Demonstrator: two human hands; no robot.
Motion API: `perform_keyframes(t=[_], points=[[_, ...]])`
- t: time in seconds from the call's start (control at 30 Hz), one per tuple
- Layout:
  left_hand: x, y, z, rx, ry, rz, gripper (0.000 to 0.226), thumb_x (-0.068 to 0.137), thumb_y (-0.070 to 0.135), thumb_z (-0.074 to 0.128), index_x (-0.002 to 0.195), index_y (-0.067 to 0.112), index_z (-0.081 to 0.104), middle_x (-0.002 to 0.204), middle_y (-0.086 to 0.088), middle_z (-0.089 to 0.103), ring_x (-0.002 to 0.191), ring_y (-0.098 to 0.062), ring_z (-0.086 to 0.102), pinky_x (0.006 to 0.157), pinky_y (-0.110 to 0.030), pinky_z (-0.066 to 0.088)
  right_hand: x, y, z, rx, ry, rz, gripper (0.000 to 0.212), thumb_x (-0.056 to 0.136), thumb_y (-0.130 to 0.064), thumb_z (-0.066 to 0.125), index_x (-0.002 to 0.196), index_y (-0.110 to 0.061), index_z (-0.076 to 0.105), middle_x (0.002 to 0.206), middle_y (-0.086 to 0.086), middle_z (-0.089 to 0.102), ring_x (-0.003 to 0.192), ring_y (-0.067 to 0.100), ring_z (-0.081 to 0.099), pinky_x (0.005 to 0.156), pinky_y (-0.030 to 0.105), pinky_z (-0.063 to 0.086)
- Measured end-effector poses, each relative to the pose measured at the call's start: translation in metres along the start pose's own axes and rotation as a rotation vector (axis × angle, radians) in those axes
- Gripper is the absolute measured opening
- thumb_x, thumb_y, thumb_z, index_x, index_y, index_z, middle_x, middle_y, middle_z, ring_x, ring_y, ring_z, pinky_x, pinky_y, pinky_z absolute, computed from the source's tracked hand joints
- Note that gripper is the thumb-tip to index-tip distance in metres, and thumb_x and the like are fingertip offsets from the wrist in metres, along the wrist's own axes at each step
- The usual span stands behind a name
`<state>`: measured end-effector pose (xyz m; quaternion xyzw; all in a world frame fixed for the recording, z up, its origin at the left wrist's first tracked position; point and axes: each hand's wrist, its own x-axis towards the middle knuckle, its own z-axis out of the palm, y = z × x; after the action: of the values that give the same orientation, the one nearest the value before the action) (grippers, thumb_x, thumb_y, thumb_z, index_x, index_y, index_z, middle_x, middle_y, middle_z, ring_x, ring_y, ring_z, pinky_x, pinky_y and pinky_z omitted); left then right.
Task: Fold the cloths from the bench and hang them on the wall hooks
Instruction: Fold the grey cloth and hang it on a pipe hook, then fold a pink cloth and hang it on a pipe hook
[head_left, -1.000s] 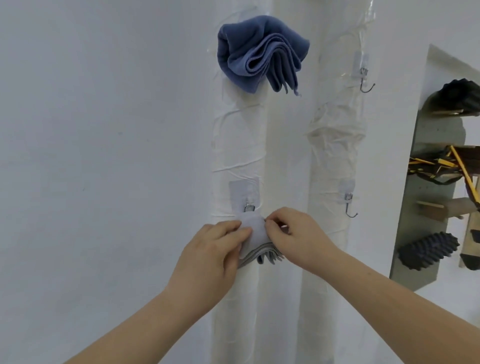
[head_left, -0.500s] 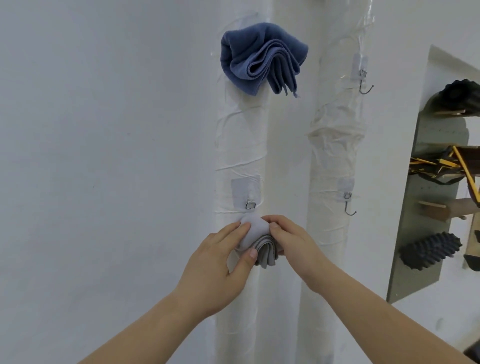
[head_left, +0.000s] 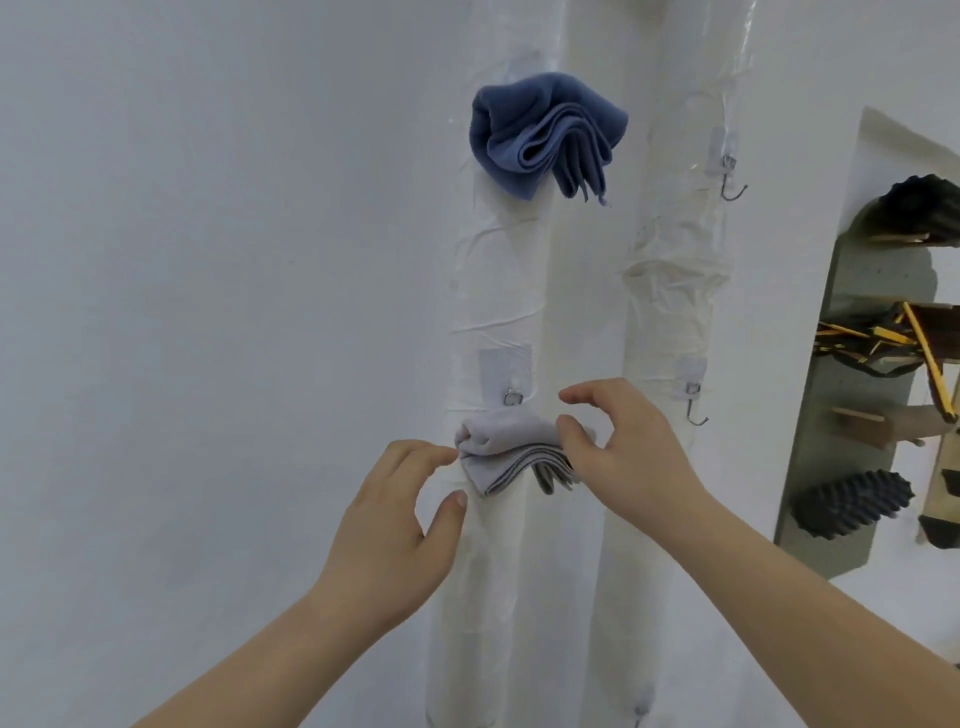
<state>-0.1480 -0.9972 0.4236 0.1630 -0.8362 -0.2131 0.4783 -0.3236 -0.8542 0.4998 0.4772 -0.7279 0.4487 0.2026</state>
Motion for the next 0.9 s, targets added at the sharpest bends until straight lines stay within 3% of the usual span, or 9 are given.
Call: perform_keyframes(t=[0.1, 0.17, 0.3, 0.43, 0.5, 0.6, 0.73, 0.83, 0.9], points=[[-0.035, -0.002, 0.007, -0.141, -0.029, -0.130, 0.023, 0.094, 0.024, 0.067, 0.113, 0.036, 0.062, 0.109, 0.023, 0.062, 0.106, 0.004, 0.060, 0.087, -0.019, 0.051, -0.036, -0.003, 0.004, -0.005, 0.037, -0.028, 0.011, 0.092, -0.023, 0.067, 0.101, -0.025, 0.072, 0.105, -0.013, 0.060, 0.099, 0.002, 0.058, 0.085, 0.020, 0.045], [-0.064, -0.004, 0.016, -0.242, -0.118, -0.221, 0.023, 0.094, 0.021, 0.067, 0.110, 0.036, 0.064, 0.100, 0.018, 0.067, 0.097, -0.001, 0.065, 0.081, -0.018, 0.053, -0.070, 0.000, 0.008, -0.018, -0.029, 0.026, 0.006, 0.092, -0.028, 0.066, 0.094, -0.031, 0.071, 0.099, -0.016, 0.059, 0.092, 0.003, 0.060, 0.081, 0.021, 0.048], [-0.140, -0.010, 0.032, -0.349, -0.376, -0.357, 0.024, 0.095, 0.015, 0.065, 0.108, 0.035, 0.065, 0.093, 0.014, 0.070, 0.072, -0.006, 0.063, 0.065, -0.014, 0.050, -0.166, 0.011, 0.017, -0.010, -0.241, 0.299, 0.009, 0.093, -0.036, 0.063, 0.086, -0.035, 0.068, 0.096, -0.016, 0.064, 0.086, 0.005, 0.063, 0.077, 0.025, 0.052], [-0.233, -0.022, 0.037, -0.407, -0.674, -0.465, 0.025, 0.094, 0.017, 0.067, 0.106, 0.039, 0.067, 0.093, 0.010, 0.072, 0.077, -0.017, 0.068, 0.072, -0.026, 0.056, -0.287, 0.008, 0.013, -0.016, -0.456, 0.601, 0.004, 0.094, -0.043, 0.064, 0.095, -0.041, 0.067, 0.112, -0.022, 0.062, 0.095, -0.006, 0.061, 0.075, 0.007, 0.044], [-0.278, -0.027, 0.034, -0.416, -0.829, -0.489, 0.024, 0.094, 0.021, 0.067, 0.107, 0.041, 0.067, 0.095, 0.007, 0.072, 0.079, -0.017, 0.067, 0.073, -0.023, 0.056, -0.348, 0.000, 0.006, -0.071, -0.486, 0.726, 0.009, 0.096, -0.043, 0.063, 0.102, -0.039, 0.068, 0.116, -0.023, 0.060, 0.099, -0.007, 0.061, 0.075, 0.006, 0.044], [-0.342, -0.021, 0.026, -0.431, -1.000, -0.507, 0.026, 0.095, 0.017, 0.066, 0.105, 0.041, 0.066, 0.096, 0.009, 0.071, 0.080, -0.019, 0.067, 0.071, -0.021, 0.058, -0.436, -0.030, -0.011, -0.119, -0.448, 0.948, 0.017, 0.097, -0.045, 0.061, 0.110, -0.038, 0.067, 0.117, -0.022, 0.060, 0.098, -0.005, 0.061, 0.077, 0.011, 0.045], [-0.430, 0.009, 0.008, -0.451, -1.218, -0.445, 0.028, 0.094, 0.018, 0.067, 0.107, 0.042, 0.066, 0.097, 0.008, 0.071, 0.086, -0.016, 0.071, 0.085, -0.036, 0.059, -0.542, -0.092, -0.046, -0.108, -0.328, 1.233, 0.022, 0.098, -0.042, 0.060, 0.116, -0.032, 0.068, 0.117, -0.018, 0.064, 0.092, -0.002, 0.064, 0.067, 0.015, 0.053], [-0.489, 0.042, -0.006, -0.497, -1.360, -0.371, 0.029, 0.094, 0.018, 0.067, 0.106, 0.044, 0.065, 0.094, 0.016, 0.070, 0.082, -0.014, 0.071, 0.083, -0.036, 0.060, -0.612, -0.141, -0.076, -0.040, -0.163, 1.373, 0.019, 0.098, -0.035, 0.060, 0.111, -0.026, 0.070, 0.098, -0.008, 0.075, 0.076, 0.008, 0.074, 0.070, 0.029, 0.064], [-0.528, 0.066, -0.012, -0.507, -1.435, -0.355, 0.029, 0.092, 0.019, 0.068, 0.103, 0.046, 0.067, 0.093, 0.013, 0.071, 0.080, -0.019, 0.070, 0.082, -0.039, 0.061, -0.660, -0.166, -0.099, -0.074, -0.079, 1.393, 0.016, 0.099, -0.026, 0.059, 0.102, -0.017, 0.072, 0.084, -0.009, 0.077, 0.067, 0.002, 0.069, 0.071, 0.019, 0.056]])
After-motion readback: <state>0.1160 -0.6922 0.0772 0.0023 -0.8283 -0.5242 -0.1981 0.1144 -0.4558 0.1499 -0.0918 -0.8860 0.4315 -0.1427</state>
